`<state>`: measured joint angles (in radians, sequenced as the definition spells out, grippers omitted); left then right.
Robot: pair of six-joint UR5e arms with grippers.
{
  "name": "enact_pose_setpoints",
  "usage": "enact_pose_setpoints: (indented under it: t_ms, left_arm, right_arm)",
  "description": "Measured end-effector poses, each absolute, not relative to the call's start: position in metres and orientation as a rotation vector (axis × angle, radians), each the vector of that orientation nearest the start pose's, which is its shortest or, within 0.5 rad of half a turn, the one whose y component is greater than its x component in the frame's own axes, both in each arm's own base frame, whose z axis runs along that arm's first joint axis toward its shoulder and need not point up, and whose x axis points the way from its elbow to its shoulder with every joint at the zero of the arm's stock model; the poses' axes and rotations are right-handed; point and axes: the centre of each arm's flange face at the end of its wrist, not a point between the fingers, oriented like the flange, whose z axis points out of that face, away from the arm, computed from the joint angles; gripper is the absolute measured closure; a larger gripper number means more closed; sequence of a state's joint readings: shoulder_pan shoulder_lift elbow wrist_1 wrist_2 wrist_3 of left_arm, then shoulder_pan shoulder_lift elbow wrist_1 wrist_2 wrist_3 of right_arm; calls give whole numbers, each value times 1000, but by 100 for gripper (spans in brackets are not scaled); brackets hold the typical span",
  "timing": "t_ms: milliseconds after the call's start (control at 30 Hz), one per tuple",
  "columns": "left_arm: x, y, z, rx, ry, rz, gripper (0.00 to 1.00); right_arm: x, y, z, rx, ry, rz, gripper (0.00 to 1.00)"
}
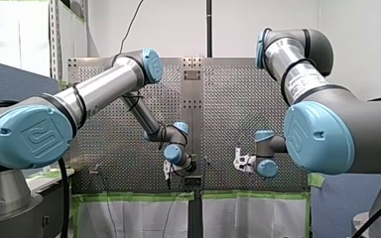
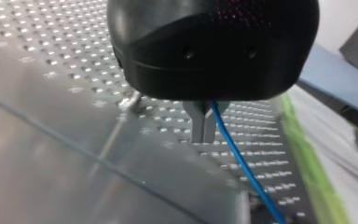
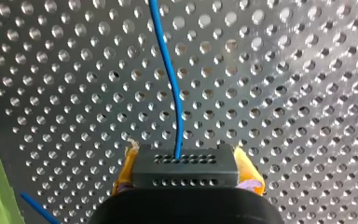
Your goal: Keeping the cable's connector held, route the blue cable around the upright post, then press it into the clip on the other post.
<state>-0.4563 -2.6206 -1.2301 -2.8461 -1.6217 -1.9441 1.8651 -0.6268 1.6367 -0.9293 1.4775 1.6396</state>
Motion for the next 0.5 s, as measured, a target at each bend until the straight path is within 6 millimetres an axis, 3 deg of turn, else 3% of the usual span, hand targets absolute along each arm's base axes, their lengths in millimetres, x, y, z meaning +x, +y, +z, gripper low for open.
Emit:
enact_pose_setpoints:
  t_ms: [200, 500]
  left_arm:
    - [606, -428, 0, -9, 1983, -509, 100]
    - [611, -426, 3, -28, 1976, -514, 100]
  right_arm:
    - [314, -581, -27, 1516, -1126, 1482, 100]
    - [303, -591, -24, 1493, -1133, 1474, 100]
